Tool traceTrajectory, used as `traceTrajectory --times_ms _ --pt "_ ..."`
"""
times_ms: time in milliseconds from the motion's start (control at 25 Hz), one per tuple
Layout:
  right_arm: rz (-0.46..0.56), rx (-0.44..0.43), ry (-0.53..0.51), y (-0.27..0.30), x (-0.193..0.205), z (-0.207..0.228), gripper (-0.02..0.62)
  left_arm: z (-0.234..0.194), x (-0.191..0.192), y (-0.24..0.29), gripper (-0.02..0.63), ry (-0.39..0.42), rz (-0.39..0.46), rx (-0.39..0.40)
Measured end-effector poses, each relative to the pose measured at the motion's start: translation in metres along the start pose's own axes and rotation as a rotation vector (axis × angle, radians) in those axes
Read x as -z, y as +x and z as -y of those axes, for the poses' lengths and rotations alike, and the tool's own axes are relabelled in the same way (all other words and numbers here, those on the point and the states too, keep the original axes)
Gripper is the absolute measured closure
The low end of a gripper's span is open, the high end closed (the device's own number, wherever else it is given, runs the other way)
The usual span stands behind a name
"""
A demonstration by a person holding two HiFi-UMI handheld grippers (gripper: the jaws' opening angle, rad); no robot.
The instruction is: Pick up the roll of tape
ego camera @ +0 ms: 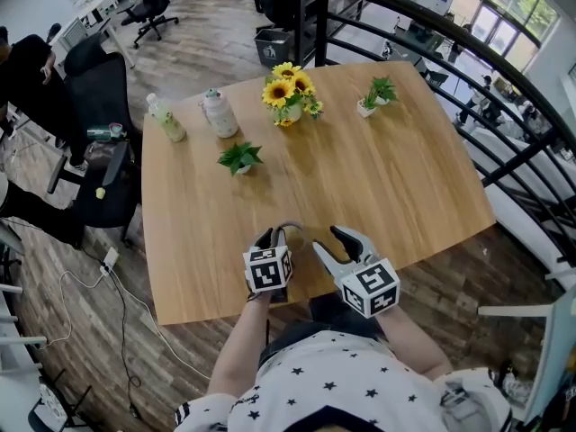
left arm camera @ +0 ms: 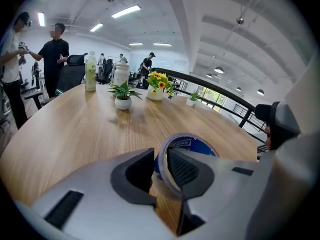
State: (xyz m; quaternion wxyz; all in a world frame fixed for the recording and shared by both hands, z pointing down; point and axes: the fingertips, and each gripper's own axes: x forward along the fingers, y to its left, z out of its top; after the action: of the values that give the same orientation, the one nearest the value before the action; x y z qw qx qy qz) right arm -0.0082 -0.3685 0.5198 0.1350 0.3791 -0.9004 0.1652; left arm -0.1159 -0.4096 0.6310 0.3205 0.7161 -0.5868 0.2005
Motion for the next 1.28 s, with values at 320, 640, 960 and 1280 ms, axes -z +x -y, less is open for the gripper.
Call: traceTrajectory --times_ms 320,640,960,1280 --pt "0.021 0.028 -0.015 -0.017 0.0 -0.023 0.419 -0.007 0.004 -0.043 0.528 -0.01 0.05 -0.001" --pt "0.043 0.038 -0.024 -0.034 0.003 -0.052 0.419 -0.012 0.008 -0.09 0.529 -0.034 0.109 0.007" --pt "0.076 0.04 -0.035 -0.054 0.003 -0.078 0.42 -0.013 0.016 -0.134 0.529 -0.056 0.167 0.012" --pt "0.111 0.051 -0.056 -0.076 0.001 -0.1 0.419 -0.012 0.024 -0.179 0.531 -0.065 0.221 0.023"
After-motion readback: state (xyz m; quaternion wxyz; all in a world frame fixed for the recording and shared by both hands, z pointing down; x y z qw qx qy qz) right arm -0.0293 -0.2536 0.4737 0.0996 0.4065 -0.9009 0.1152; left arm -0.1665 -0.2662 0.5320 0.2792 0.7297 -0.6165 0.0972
